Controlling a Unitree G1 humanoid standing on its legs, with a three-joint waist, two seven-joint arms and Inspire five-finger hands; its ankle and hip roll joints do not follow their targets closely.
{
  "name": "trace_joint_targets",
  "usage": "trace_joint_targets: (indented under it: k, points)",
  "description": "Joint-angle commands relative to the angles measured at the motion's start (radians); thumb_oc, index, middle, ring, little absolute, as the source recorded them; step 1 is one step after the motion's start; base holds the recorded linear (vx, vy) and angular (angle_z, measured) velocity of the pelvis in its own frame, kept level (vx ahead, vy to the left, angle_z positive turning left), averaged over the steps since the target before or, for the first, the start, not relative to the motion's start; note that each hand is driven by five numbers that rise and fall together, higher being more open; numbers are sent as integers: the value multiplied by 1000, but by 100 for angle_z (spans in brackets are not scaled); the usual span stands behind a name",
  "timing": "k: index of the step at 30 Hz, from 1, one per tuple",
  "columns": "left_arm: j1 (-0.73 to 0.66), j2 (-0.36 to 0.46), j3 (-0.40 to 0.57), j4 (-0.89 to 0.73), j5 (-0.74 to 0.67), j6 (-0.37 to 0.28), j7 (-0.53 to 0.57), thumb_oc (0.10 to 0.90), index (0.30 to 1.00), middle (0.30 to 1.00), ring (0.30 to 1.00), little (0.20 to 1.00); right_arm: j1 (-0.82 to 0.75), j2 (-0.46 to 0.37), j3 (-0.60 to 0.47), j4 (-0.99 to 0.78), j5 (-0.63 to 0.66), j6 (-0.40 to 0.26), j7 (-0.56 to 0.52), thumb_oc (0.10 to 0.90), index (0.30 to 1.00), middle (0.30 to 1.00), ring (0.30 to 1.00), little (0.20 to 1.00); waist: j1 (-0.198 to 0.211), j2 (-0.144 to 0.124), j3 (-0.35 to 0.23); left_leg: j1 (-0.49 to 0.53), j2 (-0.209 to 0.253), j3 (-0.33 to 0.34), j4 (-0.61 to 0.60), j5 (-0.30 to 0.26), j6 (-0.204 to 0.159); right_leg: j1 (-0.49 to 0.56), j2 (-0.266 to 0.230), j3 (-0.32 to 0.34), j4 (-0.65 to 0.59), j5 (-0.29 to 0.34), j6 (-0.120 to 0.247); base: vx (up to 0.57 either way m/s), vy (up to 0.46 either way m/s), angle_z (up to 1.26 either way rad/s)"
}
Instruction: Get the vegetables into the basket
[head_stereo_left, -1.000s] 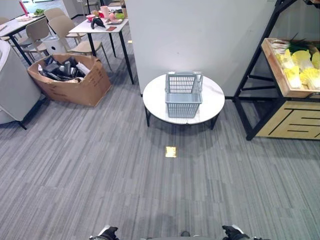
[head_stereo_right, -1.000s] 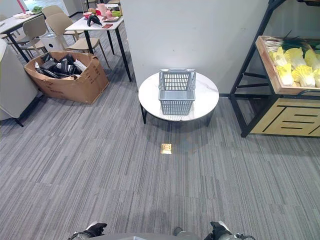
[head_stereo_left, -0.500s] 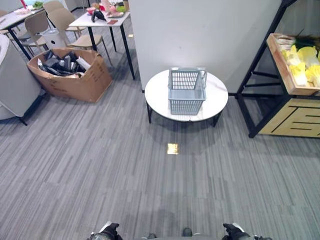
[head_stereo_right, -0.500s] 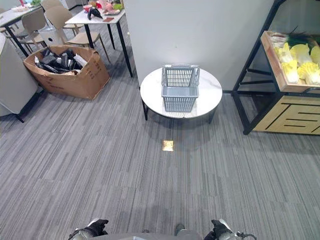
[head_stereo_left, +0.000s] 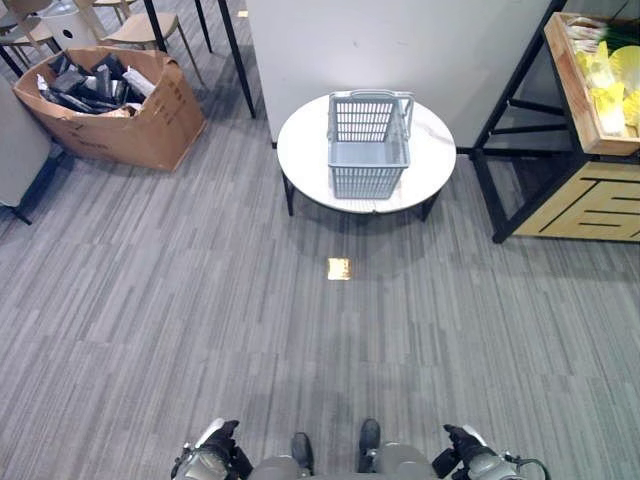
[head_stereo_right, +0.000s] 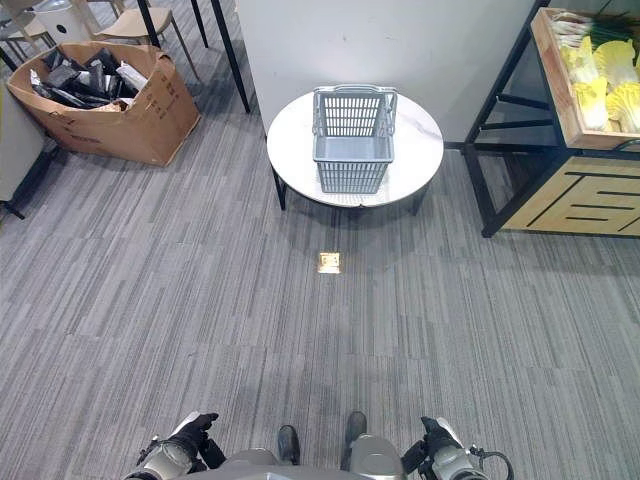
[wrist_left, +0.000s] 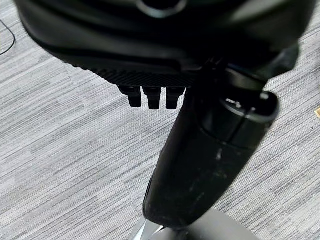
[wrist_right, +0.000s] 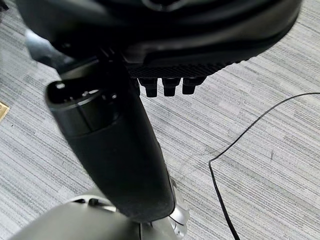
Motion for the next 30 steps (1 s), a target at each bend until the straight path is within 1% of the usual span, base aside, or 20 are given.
trace_joint_targets:
  k: [1, 5, 10, 11, 12, 13, 15, 17, 18, 19, 20, 22, 23, 24, 25, 26, 28, 29, 30]
  points:
    - [-66, -25, 4, 116, -23, -20, 13, 900, 1000, 1000, 1000, 1000, -52, 11, 5, 41, 28, 1, -22, 900, 1000, 1000, 1000, 1000, 12, -49, -32, -16, -42, 2, 4, -18, -29, 24, -142, 34, -40, 147, 156, 41, 21, -6]
    - [-77, -27, 6, 148, -16, -26, 21, 900, 1000, 1000, 1000, 1000, -53, 16, 2, 38, 48, -14, -30, 900, 1000, 1000, 1000, 1000, 7, -49, -22, -8, -52, 0, 12, -31, -21, 17, -153, 36, 0, 144, 158, 29, 44, -6]
    - [-87, -22, 7, 147, -23, -29, 30, 900, 1000, 1000, 1000, 1000, -53, 17, -3, 24, 67, -22, -37, 900, 1000, 1000, 1000, 1000, 0, -50, 4, -14, -61, 0, 38, -45, -10, -16, -170, 48, 63, 167, 162, 9, 65, -2]
    - [-87, 35, 38, 101, -48, -30, 10, 900, 1000, 1000, 1000, 1000, -47, 0, -19, 9, 77, -25, -29, 900, 1000, 1000, 1000, 1000, -2, -44, 12, -9, -68, -2, 41, -53, -1, -38, -183, 60, 111, 194, 167, 49, 119, -3]
    - [-76, 41, 36, 58, -50, -31, 9, 900, 1000, 1000, 1000, 1000, -43, -7, -19, 2, 73, -22, -25, 900, 1000, 1000, 1000, 1000, 0, -41, 15, -6, -70, -3, 41, -54, 3, -45, -187, 62, 135, 204, 168, 60, 166, -2]
    - [-80, 48, 45, 82, -47, -33, 3, 900, 1000, 1000, 1000, 1000, -40, -12, -19, -7, 68, -22, -10, 900, 1000, 1000, 1000, 1000, -9, -35, 19, 0, -69, -5, 43, -54, 8, -61, -185, 78, 184, 217, 165, 28, 105, -2]
    - [-89, 46, 45, 102, -48, -31, 3, 900, 1000, 1000, 1000, 1000, -42, -11, -17, -6, 69, -20, -9, 900, 1000, 1000, 1000, 1000, -10, -32, 22, 4, -69, -4, 42, -53, 10, -77, -181, 86, 210, 216, 162, 27, 64, -2]
    - [-98, 36, 42, 127, -49, -27, 6, 900, 1000, 1000, 1000, 1000, -54, -9, -20, -10, 92, -21, -18, 900, 1000, 1000, 1000, 1000, -21, -25, 28, 18, -62, -9, 32, -48, 6, -124, -148, 113, 241, 206, 154, 55, 50, 4]
    - [-98, 37, 42, 129, -47, -28, 5, 900, 1000, 1000, 1000, 1000, -56, -7, -20, -11, 97, -25, -20, 900, 1000, 1000, 1000, 1000, -26, -27, 31, 24, -61, -10, 27, -48, 5, -144, -135, 119, 231, 202, 151, 45, 24, -5]
    - [-99, 37, 42, 130, -47, -28, 5, 900, 1000, 1000, 1000, 1000, -56, -7, -20, -11, 97, -25, -20, 900, 1000, 1000, 1000, 1000, -26, -27, 31, 25, -60, -10, 26, -49, 4, -144, -134, 119, 232, 201, 150, 177, -37, -9]
    - [-110, 39, 42, 141, -36, -31, 3, 900, 1000, 1000, 1000, 1000, -62, -4, -26, -12, 114, -32, -22, 900, 1000, 1000, 1000, 1000, -51, -37, 41, 58, -55, -25, 11, -54, -11, -217, -91, 124, 110, 216, 151, 226, -67, -11]
    - [-113, 35, 38, 150, -26, -31, 0, 900, 1000, 1000, 1000, 1000, -63, -4, -16, -5, 107, -33, -19, 900, 1000, 1000, 1000, 1000, -74, -48, 43, 90, -61, -46, 8, -64, -17, -272, -64, 130, 17, 266, 159, 257, -59, 1]
    - [-113, 34, 38, 150, -26, -32, -1, 900, 1000, 1000, 1000, 1000, -63, -5, -16, -5, 107, -33, -19, 900, 1000, 1000, 1000, 1000, -75, -41, 43, 94, -54, -47, 7, -69, -18, -264, -58, 125, 11, 267, 159, 240, -12, 33]
    - [-114, 32, 35, 142, -19, -29, 1, 900, 1000, 1000, 1000, 1000, -60, -5, -12, -19, 98, -32, -23, 900, 1000, 1000, 1000, 1000, -96, -45, 46, 113, -59, -63, -2, -76, -24, -293, -43, 126, -36, 296, 176, 144, 4, 45]
    - [-114, 32, 36, 141, -18, -29, 0, 900, 1000, 1000, 1000, 1000, -60, -6, -12, -19, 98, -32, -23, 900, 1000, 1000, 1000, 1000, -98, -43, 48, 116, -57, -65, -3, -77, -25, -289, -41, 124, -39, 297, 176, 179, -1, 41]
    - [-114, 30, 34, 141, -14, -31, 0, 900, 1000, 1000, 1000, 1000, -59, -6, -13, -20, 96, -31, -24, 900, 1000, 1000, 1000, 1000, -106, -47, 47, 123, -60, -72, -3, -82, -27, -301, -36, 127, -56, 306, 176, 128, -10, 34]
    - [-114, 24, 33, 147, -11, -29, -2, 900, 1000, 1000, 1000, 1000, -56, -7, -23, -14, 107, -27, -24, 900, 1000, 1000, 1000, 1000, -111, -49, 39, 139, -64, -81, -3, -98, -32, -304, -32, 70, -70, 312, 174, 179, -54, 50]
    - [-112, 18, 32, 152, -11, -23, -5, 900, 1000, 1000, 1000, 1000, -50, -4, -26, -10, 113, -26, -22, 900, 1000, 1000, 1000, 1000, -116, -47, 25, 154, -65, -88, -3, -106, -35, -288, -37, 41, -75, 303, 160, 181, -92, 64]
    - [-109, 14, 29, 153, -10, -23, -6, 900, 1000, 1000, 1000, 1000, -49, -5, -23, -10, 112, -26, -23, 900, 1000, 1000, 1000, 1000, -119, -43, 18, 162, -65, -95, -3, -113, -35, -284, -33, 40, -71, 304, 149, 192, -88, 47]
